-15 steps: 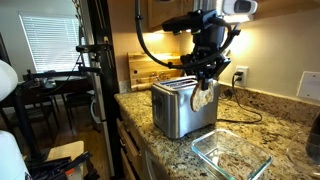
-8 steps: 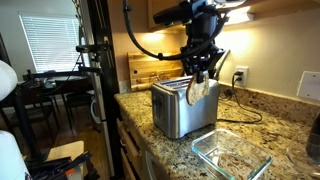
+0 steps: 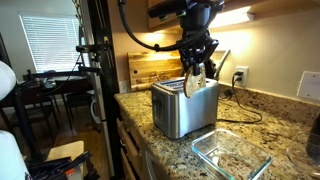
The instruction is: Put the left slice of bread in the right compartment of the toaster
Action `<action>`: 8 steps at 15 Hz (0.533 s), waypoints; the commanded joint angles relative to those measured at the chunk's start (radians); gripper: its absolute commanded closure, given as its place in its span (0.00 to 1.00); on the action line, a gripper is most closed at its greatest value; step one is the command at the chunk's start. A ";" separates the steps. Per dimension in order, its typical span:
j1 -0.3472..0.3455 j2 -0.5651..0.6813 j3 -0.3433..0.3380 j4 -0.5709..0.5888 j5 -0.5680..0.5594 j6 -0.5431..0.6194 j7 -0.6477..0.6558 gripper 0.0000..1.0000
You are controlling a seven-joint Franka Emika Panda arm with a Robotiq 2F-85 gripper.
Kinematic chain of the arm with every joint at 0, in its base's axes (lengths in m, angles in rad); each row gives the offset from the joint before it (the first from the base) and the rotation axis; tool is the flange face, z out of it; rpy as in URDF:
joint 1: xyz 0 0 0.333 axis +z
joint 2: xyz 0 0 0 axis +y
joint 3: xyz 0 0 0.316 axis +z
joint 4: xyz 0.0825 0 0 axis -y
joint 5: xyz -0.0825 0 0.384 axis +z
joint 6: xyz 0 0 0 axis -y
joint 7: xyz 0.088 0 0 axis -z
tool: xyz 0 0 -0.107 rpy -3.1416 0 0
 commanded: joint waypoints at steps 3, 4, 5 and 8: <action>0.026 -0.041 0.010 -0.029 -0.030 0.013 0.036 0.93; 0.027 -0.040 0.014 -0.027 -0.032 0.012 0.038 0.93; 0.027 -0.041 0.018 -0.025 -0.036 0.012 0.042 0.93; 0.033 -0.044 0.024 -0.020 -0.043 0.009 0.048 0.93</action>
